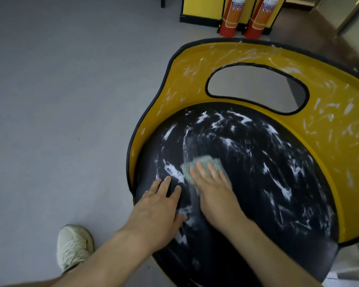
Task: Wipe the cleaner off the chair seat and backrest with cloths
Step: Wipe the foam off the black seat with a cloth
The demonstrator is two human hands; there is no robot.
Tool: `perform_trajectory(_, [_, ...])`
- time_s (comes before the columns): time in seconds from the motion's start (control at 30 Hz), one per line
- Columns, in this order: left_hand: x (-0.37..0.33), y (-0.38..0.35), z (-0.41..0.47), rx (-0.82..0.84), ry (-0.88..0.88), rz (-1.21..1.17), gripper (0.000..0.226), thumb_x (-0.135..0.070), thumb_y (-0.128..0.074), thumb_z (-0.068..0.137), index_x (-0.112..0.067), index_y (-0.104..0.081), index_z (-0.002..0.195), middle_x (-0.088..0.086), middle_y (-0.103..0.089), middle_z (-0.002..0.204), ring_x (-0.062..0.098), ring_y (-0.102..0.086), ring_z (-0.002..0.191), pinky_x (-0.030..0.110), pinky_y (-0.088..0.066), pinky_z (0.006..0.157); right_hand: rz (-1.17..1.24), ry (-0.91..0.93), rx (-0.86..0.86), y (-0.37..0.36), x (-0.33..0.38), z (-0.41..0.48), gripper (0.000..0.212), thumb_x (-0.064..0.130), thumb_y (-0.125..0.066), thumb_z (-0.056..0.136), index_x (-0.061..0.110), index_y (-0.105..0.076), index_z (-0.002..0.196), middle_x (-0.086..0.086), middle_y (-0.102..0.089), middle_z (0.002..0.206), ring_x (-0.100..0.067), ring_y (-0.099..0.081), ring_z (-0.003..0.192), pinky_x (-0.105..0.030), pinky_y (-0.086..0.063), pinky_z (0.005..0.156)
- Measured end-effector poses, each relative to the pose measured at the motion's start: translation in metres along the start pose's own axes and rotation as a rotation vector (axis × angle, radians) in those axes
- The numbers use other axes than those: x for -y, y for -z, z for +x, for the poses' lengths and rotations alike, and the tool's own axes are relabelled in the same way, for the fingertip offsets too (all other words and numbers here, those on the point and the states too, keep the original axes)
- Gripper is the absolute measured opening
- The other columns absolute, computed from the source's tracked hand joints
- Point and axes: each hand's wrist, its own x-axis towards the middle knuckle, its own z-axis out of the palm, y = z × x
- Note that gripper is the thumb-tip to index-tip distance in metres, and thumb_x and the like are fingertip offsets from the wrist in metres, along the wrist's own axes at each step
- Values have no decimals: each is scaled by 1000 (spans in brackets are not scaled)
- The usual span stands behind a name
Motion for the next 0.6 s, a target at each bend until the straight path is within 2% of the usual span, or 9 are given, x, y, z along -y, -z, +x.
perform_trajectory(0.1, [-1, 0, 0, -5, 8, 13, 73, -54, -36, 104, -26, -1, 162, 5, 11, 169, 27, 9, 155, 40, -8, 127, 59, -64, -16, 11, 10, 31, 62, 16, -31, 108, 30, -4, 161, 6, 3, 169, -17, 12, 154, -36, 9, 124])
perform_trajectory(0.23, [1, 1, 0, -16, -4, 2, 73, -54, -37, 104, -27, -1, 162, 4, 12, 169, 25, 9, 155, 36, -5, 125, 120, -59, -39, -2, 19, -19, 67, 13, -38, 105, 26, -4, 161, 8, 6, 167, -17, 11, 154, -32, 8, 123])
perform_trajectory(0.3, [2, 1, -1, -22, -16, -16, 73, -55, -36, 104, -28, 0, 162, 2, 14, 168, 23, 11, 155, 34, -4, 124, 41, -26, 14, -18, 22, -62, 71, 12, -46, 95, 23, -17, 159, 4, -12, 166, -22, -13, 154, -35, -7, 126])
perform_trajectory(0.37, [4, 0, -2, -29, -24, -16, 73, -55, -35, 104, -29, 1, 162, 0, 16, 168, 22, 12, 155, 33, -3, 124, 9, -5, 66, -30, 23, -93, 75, 21, -47, 81, 20, -32, 154, 0, -35, 160, -26, -35, 147, -40, -25, 116])
perform_trajectory(0.4, [4, 0, -3, -32, -24, -17, 72, -55, -35, 104, -29, 2, 161, 0, 16, 168, 22, 12, 155, 33, -3, 124, -18, -7, 85, -36, 21, -101, 76, 23, -49, 78, 20, -35, 152, -1, -39, 158, -26, -38, 145, -40, -26, 112])
perform_trajectory(0.47, [4, -1, -3, -37, -22, -24, 73, -55, -35, 104, -29, 2, 161, 1, 16, 168, 22, 12, 155, 32, -2, 124, -39, -12, 116, -38, 18, -96, 82, 19, -59, 75, 21, -34, 153, 0, -36, 160, -26, -32, 148, -40, -23, 113])
perform_trajectory(0.5, [4, -1, -3, -40, -23, -25, 73, -54, -36, 104, -30, 2, 161, 1, 16, 168, 22, 12, 155, 32, -2, 124, -30, -13, 118, -32, 16, -85, 86, 15, -62, 78, 23, -27, 157, 1, -27, 164, -25, -23, 152, -40, -19, 116])
perform_trajectory(0.6, [2, -1, -3, -42, -17, -19, 73, -53, -37, 104, -29, 1, 162, 2, 14, 168, 23, 10, 155, 32, -2, 124, -15, 18, 76, -10, 10, -31, 78, 11, -42, 99, 29, 5, 160, 8, 13, 165, -19, 15, 154, -42, 3, 126])
